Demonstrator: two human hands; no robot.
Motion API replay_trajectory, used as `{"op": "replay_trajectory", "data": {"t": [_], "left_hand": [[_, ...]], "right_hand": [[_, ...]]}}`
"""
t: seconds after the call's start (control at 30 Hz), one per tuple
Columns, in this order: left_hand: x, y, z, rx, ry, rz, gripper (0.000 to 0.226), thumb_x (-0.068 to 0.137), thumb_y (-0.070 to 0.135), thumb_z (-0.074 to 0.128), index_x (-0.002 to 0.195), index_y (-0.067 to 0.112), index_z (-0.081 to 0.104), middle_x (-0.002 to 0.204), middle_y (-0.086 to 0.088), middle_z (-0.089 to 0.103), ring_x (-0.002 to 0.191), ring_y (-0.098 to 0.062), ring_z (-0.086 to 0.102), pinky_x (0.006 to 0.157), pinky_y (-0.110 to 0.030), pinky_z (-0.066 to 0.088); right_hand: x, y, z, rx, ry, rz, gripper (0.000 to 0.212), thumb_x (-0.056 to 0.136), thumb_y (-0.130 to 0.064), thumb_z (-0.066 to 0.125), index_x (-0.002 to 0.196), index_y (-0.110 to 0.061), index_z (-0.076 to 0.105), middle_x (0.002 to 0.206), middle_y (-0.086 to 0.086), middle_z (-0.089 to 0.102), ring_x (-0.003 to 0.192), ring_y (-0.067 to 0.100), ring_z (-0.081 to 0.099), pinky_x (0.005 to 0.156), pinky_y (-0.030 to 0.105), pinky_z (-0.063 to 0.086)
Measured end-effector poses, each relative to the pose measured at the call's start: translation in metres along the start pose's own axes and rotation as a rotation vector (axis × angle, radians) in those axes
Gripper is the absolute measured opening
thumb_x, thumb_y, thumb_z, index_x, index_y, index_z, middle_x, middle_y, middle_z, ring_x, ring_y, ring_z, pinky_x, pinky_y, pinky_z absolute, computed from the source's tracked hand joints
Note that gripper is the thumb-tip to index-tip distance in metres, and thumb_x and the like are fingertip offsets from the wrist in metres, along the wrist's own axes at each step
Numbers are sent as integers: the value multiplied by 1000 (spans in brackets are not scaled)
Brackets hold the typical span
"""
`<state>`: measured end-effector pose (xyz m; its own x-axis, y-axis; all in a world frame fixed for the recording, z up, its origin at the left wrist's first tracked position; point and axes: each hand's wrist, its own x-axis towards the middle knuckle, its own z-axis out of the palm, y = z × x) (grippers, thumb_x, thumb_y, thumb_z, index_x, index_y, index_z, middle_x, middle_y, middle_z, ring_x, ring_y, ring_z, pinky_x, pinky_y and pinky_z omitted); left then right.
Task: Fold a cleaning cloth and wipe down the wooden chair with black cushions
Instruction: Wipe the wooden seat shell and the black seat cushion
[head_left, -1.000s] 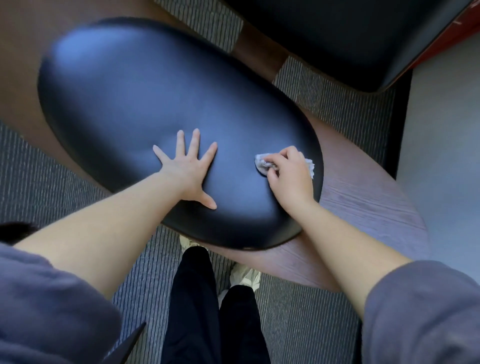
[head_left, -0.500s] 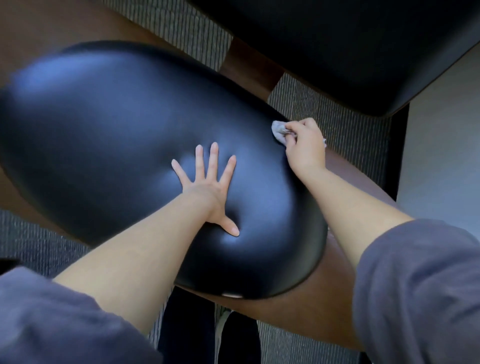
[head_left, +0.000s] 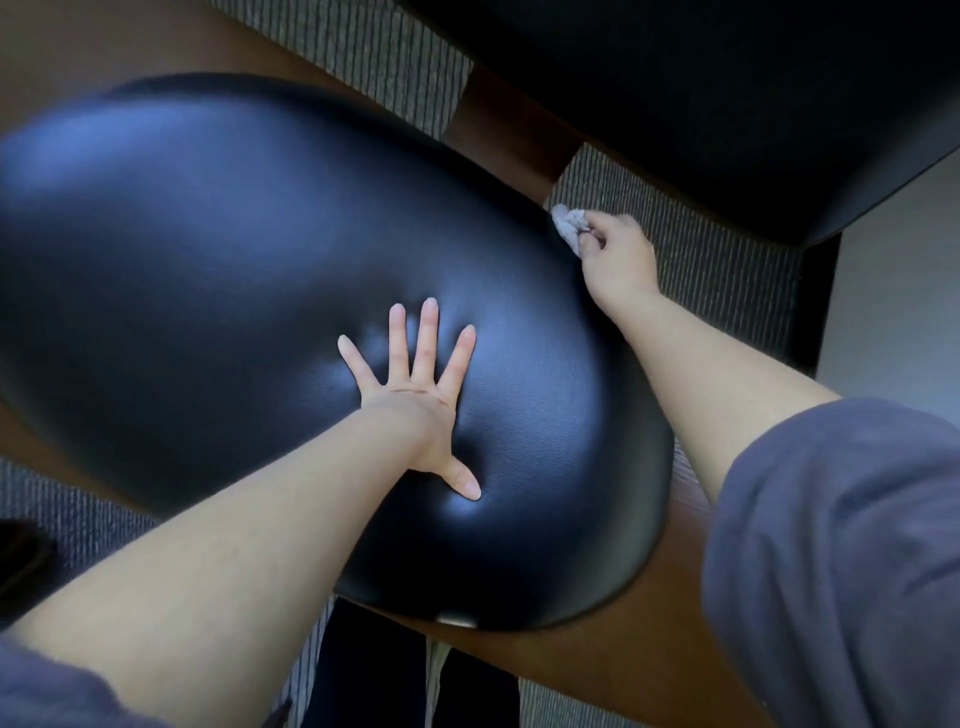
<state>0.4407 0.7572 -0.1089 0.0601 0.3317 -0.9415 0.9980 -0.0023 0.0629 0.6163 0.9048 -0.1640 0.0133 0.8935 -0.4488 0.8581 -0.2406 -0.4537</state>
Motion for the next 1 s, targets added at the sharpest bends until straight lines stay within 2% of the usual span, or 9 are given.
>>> {"op": "replay_trajectory", "data": {"t": [0.13, 0.3, 0.43, 0.53, 0.57, 0.7, 0.8, 0.87, 1.0], "left_hand": [[-3, 0, -2, 0, -6, -6, 158, 44, 89, 67, 120, 23, -54, 127, -17, -64, 121, -46, -53, 93, -83, -10], [-6, -1, -3, -2, 3, -7, 158, 44, 88, 68, 122, 24, -53, 131, -16, -62, 124, -46, -52, 96, -83, -10], [-8, 0, -2, 0, 19, -20, 158, 44, 87, 69, 123, 25, -52, 133, -15, -61, 125, -45, -51, 98, -82, -8], [-10, 1, -2, 12, 42, -29, 158, 44, 87, 69, 128, 25, -50, 137, -15, -58, 128, -44, -49, 99, -82, -7], [-11, 1, -1, 12, 52, -27, 159, 44, 87, 69, 131, 25, -49, 138, -14, -57, 128, -44, -48, 100, -82, -7], [-15, -1, 2, 17, 116, -20, 159, 43, 90, 67, 139, 27, -43, 143, -12, -53, 133, -42, -44, 102, -80, -4], [-20, -3, 8, 15, 173, -8, 154, 47, 91, 63, 144, 27, -37, 148, -10, -47, 138, -40, -38, 106, -78, -1], [-24, -3, 14, -4, 209, -7, 149, 51, 90, 63, 147, 28, -32, 152, -8, -42, 141, -37, -35, 106, -78, 2], [-31, -2, 25, -67, 247, -43, 141, 55, 87, 63, 149, 33, -27, 155, -2, -38, 143, -35, -32, 103, -80, 7]], "right_hand": [[-18, 12, -15, -40, -1, 0, 25, 94, -9, 47, 108, -13, 68, 114, 9, 57, 107, 27, 55, 91, 34, 44], [-49, 37, -30, -83, 26, 14, 22, 92, -7, 49, 103, -8, 68, 112, 7, 58, 104, 25, 55, 80, 23, 35], [-77, 49, -36, -56, 63, 27, 25, 91, -5, 48, 102, -12, 69, 109, 2, 57, 94, 15, 51, 75, 21, 33], [-95, 60, -38, -26, 60, 14, 26, 86, -2, 46, 81, -19, 64, 97, 0, 55, 85, 13, 50, 71, 22, 34], [-102, 63, -39, -26, 63, 18, 25, 85, -2, 46, 82, -18, 65, 97, 0, 56, 85, 13, 50, 71, 22, 34], [-132, 70, -45, -25, 68, 72, 34, 91, -5, 50, 112, -22, 71, 112, -4, 53, 95, 8, 47, 73, 13, 29], [-156, 74, -45, -17, 85, 56, 32, 90, -4, 52, 109, -19, 73, 118, 0, 54, 102, 15, 53, 76, 14, 30], [-172, 77, -42, -15, 109, 34, 31, 87, -2, 54, 102, -19, 75, 114, -2, 53, 108, 20, 54, 78, 17, 32], [-185, 77, -41, -46, 144, -70, 30, 85, -2, 54, 92, -23, 74, 103, -11, 48, 106, 23, 53, 77, 29, 42]]}}
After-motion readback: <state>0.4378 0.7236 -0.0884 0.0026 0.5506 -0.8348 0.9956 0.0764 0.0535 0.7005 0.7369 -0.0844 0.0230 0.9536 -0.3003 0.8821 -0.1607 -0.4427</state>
